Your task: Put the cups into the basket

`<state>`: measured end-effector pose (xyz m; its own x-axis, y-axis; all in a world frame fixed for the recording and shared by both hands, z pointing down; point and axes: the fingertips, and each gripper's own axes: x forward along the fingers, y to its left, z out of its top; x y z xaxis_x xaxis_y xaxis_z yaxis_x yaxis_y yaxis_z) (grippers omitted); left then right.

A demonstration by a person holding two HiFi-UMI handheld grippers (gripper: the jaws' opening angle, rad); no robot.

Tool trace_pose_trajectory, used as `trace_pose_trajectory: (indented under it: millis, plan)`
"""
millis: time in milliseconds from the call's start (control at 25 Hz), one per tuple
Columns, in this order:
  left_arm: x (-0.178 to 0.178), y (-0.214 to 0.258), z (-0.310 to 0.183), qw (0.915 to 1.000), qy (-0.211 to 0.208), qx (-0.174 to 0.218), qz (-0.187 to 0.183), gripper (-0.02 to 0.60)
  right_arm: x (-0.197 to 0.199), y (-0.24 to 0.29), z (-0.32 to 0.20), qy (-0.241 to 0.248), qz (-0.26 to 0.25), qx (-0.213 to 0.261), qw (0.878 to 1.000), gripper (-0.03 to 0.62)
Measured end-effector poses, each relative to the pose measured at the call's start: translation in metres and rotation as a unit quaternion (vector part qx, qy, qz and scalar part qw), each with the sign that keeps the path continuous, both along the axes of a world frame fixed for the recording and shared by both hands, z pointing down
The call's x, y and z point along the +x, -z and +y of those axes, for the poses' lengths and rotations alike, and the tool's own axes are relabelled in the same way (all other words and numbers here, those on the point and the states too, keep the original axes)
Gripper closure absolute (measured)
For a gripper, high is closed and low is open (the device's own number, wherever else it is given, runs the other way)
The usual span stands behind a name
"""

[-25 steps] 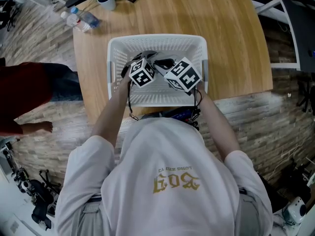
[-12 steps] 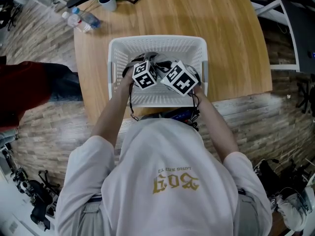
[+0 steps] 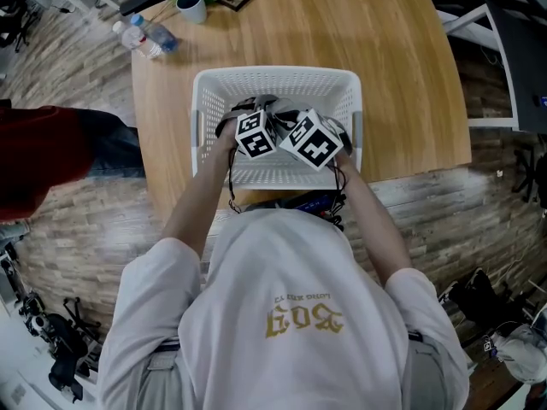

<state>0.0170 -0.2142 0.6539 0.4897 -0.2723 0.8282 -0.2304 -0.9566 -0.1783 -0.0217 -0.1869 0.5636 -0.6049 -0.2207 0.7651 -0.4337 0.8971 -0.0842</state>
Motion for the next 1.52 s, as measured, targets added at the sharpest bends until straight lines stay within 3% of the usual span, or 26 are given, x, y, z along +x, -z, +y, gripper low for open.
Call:
trace_pose_trajectory:
  millis: [160, 400, 760, 1080, 1520]
  plan:
    - [0.001, 0.002, 0.001, 1.0000, -0.005, 0.000, 0.002, 0.311, 0.000, 0.000, 0.001, 0.006, 0.007, -0.002, 1.000, 0.566]
    - [-0.010, -0.011, 0.005, 0.9996, 0.001, -0.017, -0.024, 0.288, 0.010, -0.007, -0.001, 0.002, 0.047, 0.014, 0.999, 0.566]
    - [-0.021, -0.018, 0.011, 0.9961, -0.011, -0.024, -0.085, 0.308, 0.012, -0.013, -0.002, -0.003, 0.086, 0.024, 0.996, 0.565]
    - [-0.023, -0.020, 0.011, 0.9952, -0.017, -0.026, -0.093, 0.308, 0.017, -0.018, -0.005, 0.019, 0.140, 0.062, 0.988, 0.565]
    - [-0.028, -0.020, 0.012, 0.9925, -0.030, -0.020, -0.117, 0.332, 0.014, -0.018, -0.007, 0.007, 0.135, 0.055, 0.989, 0.563]
